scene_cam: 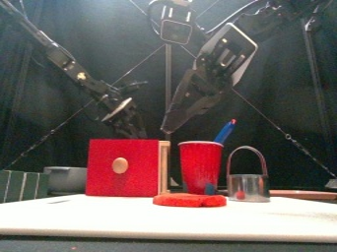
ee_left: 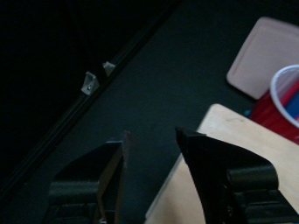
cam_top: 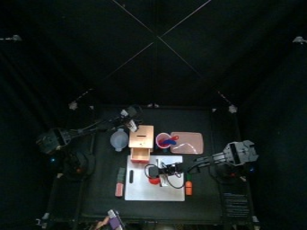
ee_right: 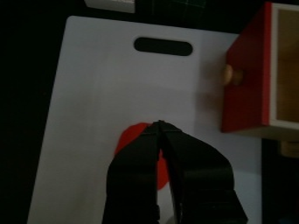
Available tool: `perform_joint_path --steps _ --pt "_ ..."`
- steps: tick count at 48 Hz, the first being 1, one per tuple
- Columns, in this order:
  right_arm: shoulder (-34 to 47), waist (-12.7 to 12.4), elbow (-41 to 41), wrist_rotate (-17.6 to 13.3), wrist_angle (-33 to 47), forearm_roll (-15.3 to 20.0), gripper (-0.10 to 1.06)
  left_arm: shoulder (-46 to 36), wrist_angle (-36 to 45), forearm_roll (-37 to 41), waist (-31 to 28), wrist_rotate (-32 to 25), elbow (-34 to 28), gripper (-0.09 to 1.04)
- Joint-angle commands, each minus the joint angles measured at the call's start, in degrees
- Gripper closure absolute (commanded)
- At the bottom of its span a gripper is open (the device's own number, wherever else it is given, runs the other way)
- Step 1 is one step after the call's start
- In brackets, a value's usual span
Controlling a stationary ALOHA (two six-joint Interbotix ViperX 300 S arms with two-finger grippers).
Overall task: Get the cutter from the drawer then cut the dough then place the extra dough in the bowl
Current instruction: Shut the drawer
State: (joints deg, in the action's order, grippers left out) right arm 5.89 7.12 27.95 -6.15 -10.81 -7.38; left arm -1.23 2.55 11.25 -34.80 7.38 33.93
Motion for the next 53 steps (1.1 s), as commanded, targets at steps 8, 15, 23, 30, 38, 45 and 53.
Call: perform_joint_path --steps 8,15,23,30,38,45,53 --pt "4.8 0.3 -5.5 0.0 1.9 -0.7 0.77 5.4 6.5 4.5 -0.1 0.1 -7.8 0.13" --pt "8.4 -0.2 -9.1 -0.2 1.8 -3.9 0.77 5.6 6.9 5.3 -0.3 0.1 -7.6 0.22" --pt "12.2 -0.4 -13.4 -0.4 0.4 -7.7 0.77 5.8 7.2 5.0 -0.1 0.1 -6.9 0.29" --pt "14.0 -2.3 -16.8 -0.2 -1.1 -10.4 0.77 6.2 7.2 5.0 0.0 0.2 -6.0 0.29" --pt "15.9 -4.6 -19.8 -0.3 -6.2 -14.2 0.77 6.8 7.2 4.9 0.0 0.2 -5.8 0.29" --pt "17.3 -5.4 -20.7 0.0 -9.1 -16.3 0.77 6.8 7.2 4.9 0.4 0.2 -5.8 0.29" --pt "17.8 -6.4 -21.0 -0.4 -11.2 -20.7 0.77 7.1 7.2 4.8 0.4 0.3 -5.7 0.29"
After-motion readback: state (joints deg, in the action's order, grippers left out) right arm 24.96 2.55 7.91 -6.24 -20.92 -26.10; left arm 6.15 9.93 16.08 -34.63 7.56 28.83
